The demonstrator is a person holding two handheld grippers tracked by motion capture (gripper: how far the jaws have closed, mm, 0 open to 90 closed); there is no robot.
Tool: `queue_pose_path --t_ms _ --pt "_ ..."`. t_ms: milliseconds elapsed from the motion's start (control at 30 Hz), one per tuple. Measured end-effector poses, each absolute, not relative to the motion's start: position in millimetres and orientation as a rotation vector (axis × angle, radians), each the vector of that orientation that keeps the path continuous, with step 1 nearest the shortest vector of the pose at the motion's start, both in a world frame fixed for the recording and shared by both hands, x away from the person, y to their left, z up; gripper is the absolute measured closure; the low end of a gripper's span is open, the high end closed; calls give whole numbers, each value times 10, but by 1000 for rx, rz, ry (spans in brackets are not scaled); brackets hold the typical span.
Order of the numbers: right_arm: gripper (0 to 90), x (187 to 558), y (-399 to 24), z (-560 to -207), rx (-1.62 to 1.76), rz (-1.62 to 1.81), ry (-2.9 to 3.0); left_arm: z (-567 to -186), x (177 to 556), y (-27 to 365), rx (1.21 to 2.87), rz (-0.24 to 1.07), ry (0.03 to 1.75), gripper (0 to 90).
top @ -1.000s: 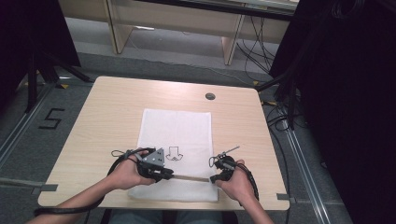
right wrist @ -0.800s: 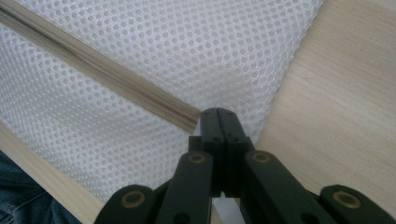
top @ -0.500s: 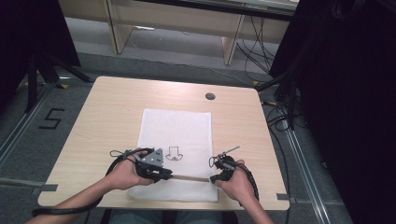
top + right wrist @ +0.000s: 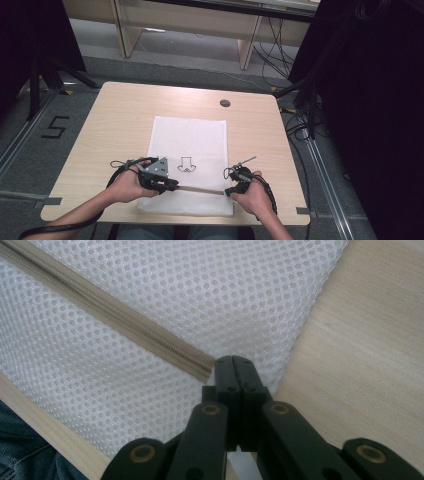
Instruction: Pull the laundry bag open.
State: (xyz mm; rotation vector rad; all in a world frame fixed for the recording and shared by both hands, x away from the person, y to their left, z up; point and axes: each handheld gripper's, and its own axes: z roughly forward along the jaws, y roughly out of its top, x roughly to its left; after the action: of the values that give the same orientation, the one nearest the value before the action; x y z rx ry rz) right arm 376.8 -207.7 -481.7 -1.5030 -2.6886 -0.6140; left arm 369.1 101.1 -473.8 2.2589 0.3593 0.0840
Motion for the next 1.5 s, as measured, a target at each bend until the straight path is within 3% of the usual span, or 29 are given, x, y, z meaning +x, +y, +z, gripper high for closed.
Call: queue_pose_path --t_ms 1500 --pt "900 3764 -2079 -4821 -1504 -624 -2691 -4757 3678 1180 2257 86 382 819"
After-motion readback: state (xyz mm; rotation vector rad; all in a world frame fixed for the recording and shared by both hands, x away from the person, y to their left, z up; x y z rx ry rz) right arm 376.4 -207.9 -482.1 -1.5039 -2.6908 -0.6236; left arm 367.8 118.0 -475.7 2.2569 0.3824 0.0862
